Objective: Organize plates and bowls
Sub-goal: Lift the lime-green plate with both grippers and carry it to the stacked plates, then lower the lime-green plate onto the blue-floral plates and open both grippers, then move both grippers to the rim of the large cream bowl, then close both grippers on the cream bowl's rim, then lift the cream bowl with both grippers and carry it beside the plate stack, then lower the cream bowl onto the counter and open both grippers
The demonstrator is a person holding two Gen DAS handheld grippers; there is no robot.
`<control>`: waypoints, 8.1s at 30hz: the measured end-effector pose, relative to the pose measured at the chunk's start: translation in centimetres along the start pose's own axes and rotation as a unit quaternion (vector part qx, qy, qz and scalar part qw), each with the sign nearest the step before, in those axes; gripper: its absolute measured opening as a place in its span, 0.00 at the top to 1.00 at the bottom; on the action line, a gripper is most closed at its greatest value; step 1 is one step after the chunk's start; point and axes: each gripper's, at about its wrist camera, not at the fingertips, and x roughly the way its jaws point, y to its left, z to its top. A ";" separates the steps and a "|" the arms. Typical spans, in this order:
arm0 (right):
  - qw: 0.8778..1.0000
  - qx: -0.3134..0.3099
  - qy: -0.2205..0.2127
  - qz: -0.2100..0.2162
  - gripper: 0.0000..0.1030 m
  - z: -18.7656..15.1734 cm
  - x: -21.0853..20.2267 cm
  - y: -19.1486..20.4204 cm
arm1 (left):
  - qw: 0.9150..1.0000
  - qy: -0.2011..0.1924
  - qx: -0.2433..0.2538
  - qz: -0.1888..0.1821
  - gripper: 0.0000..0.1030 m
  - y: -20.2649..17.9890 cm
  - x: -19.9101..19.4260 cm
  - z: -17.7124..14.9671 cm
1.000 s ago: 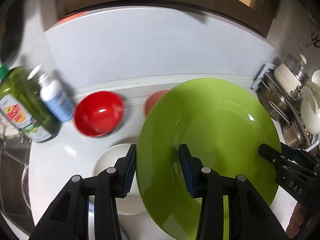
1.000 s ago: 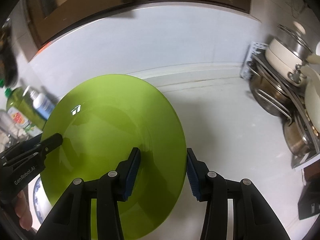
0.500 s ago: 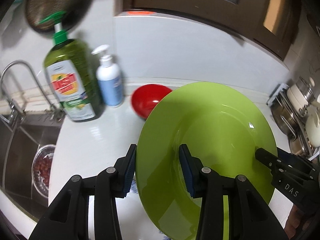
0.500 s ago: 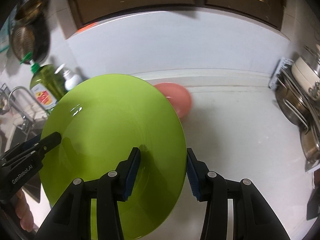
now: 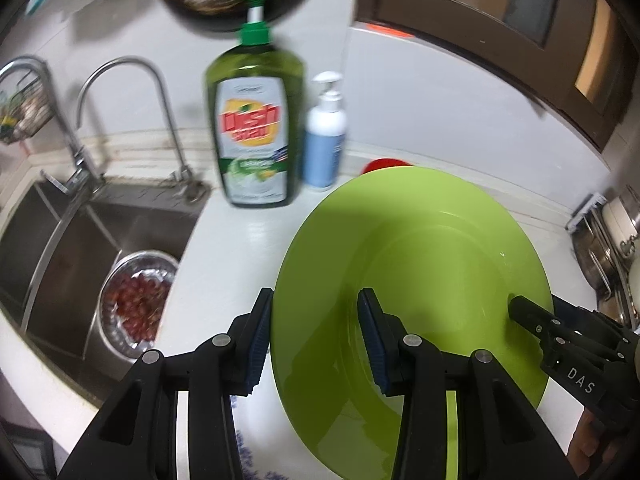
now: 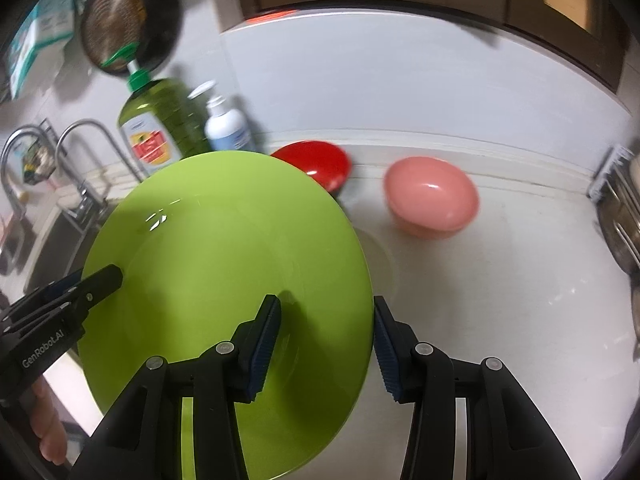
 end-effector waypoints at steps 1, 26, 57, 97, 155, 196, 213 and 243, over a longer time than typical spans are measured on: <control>1.000 -0.005 0.001 0.003 0.55 -0.1 0.1 0.5 | 1.000 0.000 -0.005 0.004 0.60 0.5 -0.2 -0.3; 0.992 -0.076 0.077 0.057 0.55 -4.1 4.2 6.9 | 0.994 0.055 -0.078 0.059 0.60 6.9 0.0 -6.8; 0.985 -0.087 0.147 0.036 0.54 -6.8 9.9 6.3 | 0.986 0.128 -0.086 0.065 0.60 7.0 6.3 -10.6; 1.000 0.013 0.015 0.005 0.48 -3.2 1.6 -1.6 | 0.996 0.021 0.085 -0.017 0.35 -3.2 2.9 -3.1; 0.990 0.127 0.067 0.005 0.89 -0.7 8.4 -8.1 | 0.978 0.131 0.133 -0.096 0.88 -11.8 14.0 0.4; 0.971 0.213 0.076 -0.071 0.89 -13.8 -2.4 -19.2 | 0.944 0.181 0.223 -0.162 0.85 -25.1 5.5 -11.2; 0.969 0.217 0.097 -0.070 0.88 -15.2 -1.5 -20.6 | 0.940 0.211 0.219 -0.157 0.83 -26.2 6.6 -12.9; 0.984 0.162 0.000 -0.074 0.64 -7.2 -4.0 -17.4 | 0.967 0.063 0.214 -0.123 0.45 -22.1 4.1 -4.2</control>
